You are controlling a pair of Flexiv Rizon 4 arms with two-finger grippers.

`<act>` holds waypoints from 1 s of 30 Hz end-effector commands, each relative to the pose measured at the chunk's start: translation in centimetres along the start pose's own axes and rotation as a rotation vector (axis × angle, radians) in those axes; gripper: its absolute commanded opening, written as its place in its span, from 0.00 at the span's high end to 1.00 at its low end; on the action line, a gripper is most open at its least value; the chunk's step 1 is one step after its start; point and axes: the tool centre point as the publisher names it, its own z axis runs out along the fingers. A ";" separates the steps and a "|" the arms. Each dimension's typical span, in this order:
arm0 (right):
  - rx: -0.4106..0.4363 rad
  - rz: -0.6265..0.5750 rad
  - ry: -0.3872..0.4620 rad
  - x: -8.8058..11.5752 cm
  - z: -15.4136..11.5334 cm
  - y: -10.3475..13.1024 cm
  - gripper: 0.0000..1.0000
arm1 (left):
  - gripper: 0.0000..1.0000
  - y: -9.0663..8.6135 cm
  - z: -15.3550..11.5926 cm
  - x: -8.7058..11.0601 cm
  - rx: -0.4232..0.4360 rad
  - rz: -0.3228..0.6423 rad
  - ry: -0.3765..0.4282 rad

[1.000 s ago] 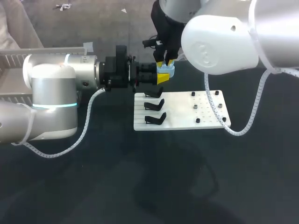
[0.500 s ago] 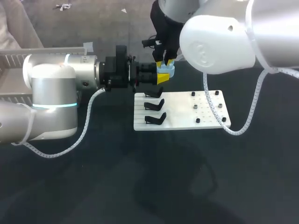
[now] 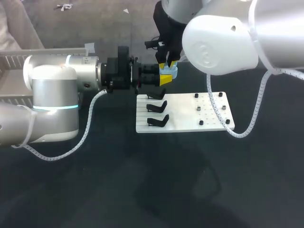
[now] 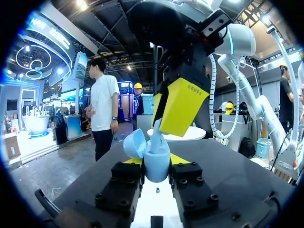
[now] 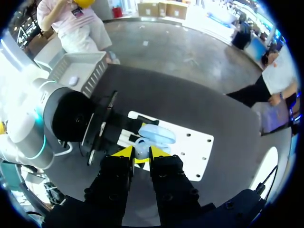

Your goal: Pick up each earbud case from the left stands, insert the matching earbuds, close the lid, and place the case in the box.

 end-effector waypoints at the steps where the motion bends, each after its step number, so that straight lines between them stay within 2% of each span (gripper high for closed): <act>1: -0.002 -0.001 0.004 -0.3 0.2 0.0 1.00 | 1.00 -0.1 0.0 0.1 -0.006 0.005 -0.005; 30: 0.018 -0.049 0.048 -0.4 0.7 -0.2 1.00 | 1.00 -0.1 0.0 0.1 -0.006 0.005 -0.005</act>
